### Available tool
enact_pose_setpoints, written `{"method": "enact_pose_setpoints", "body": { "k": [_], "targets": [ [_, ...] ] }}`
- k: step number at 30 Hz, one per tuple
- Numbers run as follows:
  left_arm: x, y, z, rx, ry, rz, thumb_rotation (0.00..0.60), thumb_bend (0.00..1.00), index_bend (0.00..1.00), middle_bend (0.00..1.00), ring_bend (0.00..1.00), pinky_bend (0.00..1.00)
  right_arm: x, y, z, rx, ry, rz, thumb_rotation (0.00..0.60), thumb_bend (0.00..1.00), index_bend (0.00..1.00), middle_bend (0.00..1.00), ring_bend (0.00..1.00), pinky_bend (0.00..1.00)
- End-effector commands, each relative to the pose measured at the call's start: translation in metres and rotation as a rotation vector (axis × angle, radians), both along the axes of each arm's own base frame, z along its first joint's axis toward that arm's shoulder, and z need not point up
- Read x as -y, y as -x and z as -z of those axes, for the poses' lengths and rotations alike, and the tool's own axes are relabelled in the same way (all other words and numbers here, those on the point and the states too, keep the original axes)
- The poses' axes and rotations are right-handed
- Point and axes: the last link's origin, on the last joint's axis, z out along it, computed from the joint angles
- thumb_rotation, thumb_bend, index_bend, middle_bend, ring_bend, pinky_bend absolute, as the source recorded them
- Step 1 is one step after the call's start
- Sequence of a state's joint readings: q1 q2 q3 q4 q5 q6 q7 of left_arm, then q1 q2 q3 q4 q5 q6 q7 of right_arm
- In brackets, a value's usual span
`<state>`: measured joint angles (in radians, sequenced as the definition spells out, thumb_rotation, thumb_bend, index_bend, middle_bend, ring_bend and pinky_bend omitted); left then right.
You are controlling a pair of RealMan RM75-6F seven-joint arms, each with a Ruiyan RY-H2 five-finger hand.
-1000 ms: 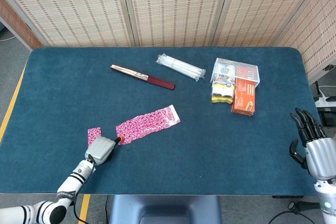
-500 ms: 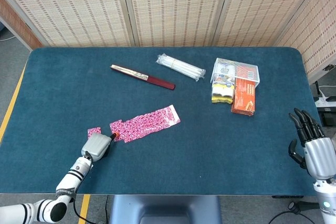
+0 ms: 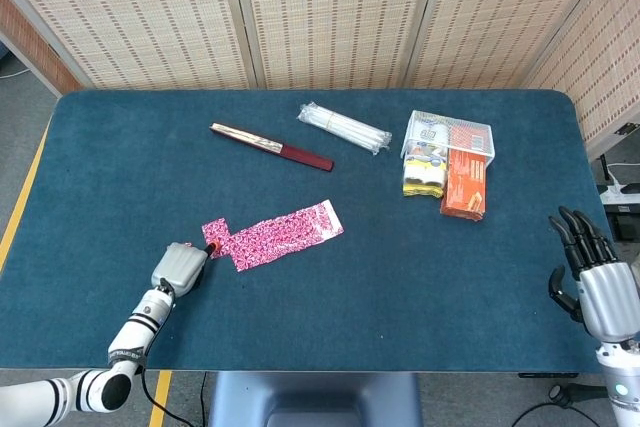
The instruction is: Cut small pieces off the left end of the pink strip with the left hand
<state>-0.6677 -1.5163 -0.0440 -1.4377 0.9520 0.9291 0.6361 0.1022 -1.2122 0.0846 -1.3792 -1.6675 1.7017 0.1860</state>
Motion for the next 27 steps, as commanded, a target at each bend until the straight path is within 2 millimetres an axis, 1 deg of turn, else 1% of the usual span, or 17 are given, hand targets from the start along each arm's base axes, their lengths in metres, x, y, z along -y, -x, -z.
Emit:
{"method": "enact_pose_setpoints", "body": {
  "k": [1,11,17,19,22,24,26,27],
  "targets": [
    [-0.019,0.003,-0.002,-0.039,-0.031,-0.010,0.600,0.83,0.17,0.72,0.80,0.70,0.000,0.000,0.000,0.000,0.000,0.000,0.600,0.77,0.00,0.00,0.00,0.17],
    [-0.040,0.011,-0.003,-0.098,-0.058,-0.042,0.600,0.83,0.15,0.72,0.80,0.70,0.000,0.000,0.000,-0.001,-0.003,0.000,0.600,0.77,0.00,0.00,0.00,0.17],
    [-0.053,0.016,-0.009,-0.154,-0.157,-0.039,0.600,0.83,0.12,0.72,0.80,0.71,0.000,0.000,0.000,-0.003,-0.006,0.002,0.600,0.77,0.00,0.00,0.00,0.17],
    [-0.056,0.016,-0.012,-0.136,-0.193,-0.043,0.600,0.83,0.10,0.72,0.80,0.72,0.000,0.000,0.000,-0.003,-0.005,0.001,0.600,0.77,0.00,0.00,0.00,0.17],
    [-0.052,0.015,-0.019,-0.083,-0.224,-0.034,0.600,0.83,0.08,0.72,0.80,0.72,0.000,0.000,0.000,-0.002,-0.002,0.000,0.600,0.77,0.00,0.00,0.00,0.17],
    [-0.044,0.012,-0.026,-0.044,-0.243,-0.010,0.600,0.83,0.08,0.72,0.80,0.72,0.000,0.000,0.000,-0.001,-0.002,0.000,0.600,0.77,0.00,0.00,0.00,0.17],
    [-0.030,0.009,-0.039,0.030,-0.280,0.027,0.600,0.83,0.08,0.71,0.80,0.73,0.000,0.000,-0.001,-0.001,-0.002,0.000,0.600,0.77,0.00,0.00,0.00,0.17],
    [-0.018,0.007,-0.047,0.089,-0.299,0.051,0.600,0.82,0.08,0.70,0.80,0.73,0.001,0.000,0.000,-0.001,-0.002,0.001,0.600,0.77,0.00,0.00,0.00,0.17]
  ]
}}
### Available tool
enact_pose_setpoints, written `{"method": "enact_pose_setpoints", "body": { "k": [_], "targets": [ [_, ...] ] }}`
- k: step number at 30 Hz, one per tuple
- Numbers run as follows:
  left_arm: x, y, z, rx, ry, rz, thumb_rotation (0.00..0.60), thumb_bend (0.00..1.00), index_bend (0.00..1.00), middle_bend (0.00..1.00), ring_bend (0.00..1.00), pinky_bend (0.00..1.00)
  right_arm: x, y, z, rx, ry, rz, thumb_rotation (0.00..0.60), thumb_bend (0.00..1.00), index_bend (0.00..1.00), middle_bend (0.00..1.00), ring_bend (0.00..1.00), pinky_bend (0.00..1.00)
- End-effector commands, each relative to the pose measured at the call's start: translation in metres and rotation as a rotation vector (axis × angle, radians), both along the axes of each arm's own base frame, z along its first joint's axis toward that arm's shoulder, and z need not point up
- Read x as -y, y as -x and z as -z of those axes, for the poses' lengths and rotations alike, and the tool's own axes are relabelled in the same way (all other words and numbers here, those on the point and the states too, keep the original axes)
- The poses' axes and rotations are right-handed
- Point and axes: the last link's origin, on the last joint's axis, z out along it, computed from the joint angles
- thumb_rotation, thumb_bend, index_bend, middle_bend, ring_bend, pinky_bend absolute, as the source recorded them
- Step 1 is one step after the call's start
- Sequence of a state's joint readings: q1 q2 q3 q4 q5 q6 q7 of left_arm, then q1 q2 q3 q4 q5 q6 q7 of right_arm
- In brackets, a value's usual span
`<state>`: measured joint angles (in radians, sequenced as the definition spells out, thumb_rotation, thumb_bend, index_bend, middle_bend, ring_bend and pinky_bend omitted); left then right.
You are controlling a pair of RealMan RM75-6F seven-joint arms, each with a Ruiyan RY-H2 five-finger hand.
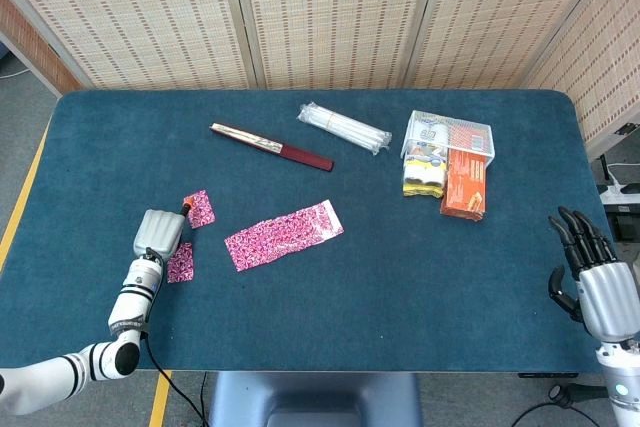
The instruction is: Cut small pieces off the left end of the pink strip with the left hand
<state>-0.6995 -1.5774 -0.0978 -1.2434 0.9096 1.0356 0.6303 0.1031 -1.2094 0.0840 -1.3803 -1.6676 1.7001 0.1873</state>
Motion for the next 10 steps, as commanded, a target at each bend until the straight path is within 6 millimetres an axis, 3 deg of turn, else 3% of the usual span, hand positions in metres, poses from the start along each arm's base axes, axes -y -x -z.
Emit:
{"method": "enact_pose_setpoints", "body": {
  "k": [1,3,5,10],
  "targets": [
    [0.037,-0.004,-0.030,0.178,-0.069,0.102,0.600,0.80,0.08,0.68,0.79,0.73,0.001,0.000,0.001,0.000,-0.001,0.003,0.600,0.77,0.00,0.00,0.00,0.17],
    [0.058,0.002,-0.045,0.254,-0.087,0.147,0.600,0.74,0.09,0.64,0.76,0.71,0.001,0.000,0.001,0.000,-0.006,0.005,0.600,0.77,0.00,0.00,0.00,0.17],
    [0.082,0.016,-0.060,0.315,-0.105,0.172,0.600,0.64,0.11,0.54,0.66,0.66,0.001,0.000,0.001,0.005,-0.006,0.003,0.600,0.77,0.00,0.00,0.00,0.17],
    [0.122,0.050,-0.080,0.344,-0.141,0.173,0.600,0.59,0.11,0.34,0.43,0.54,0.001,-0.001,0.005,0.000,-0.007,-0.006,0.600,0.61,0.00,0.00,0.00,0.17]
  ]
}}
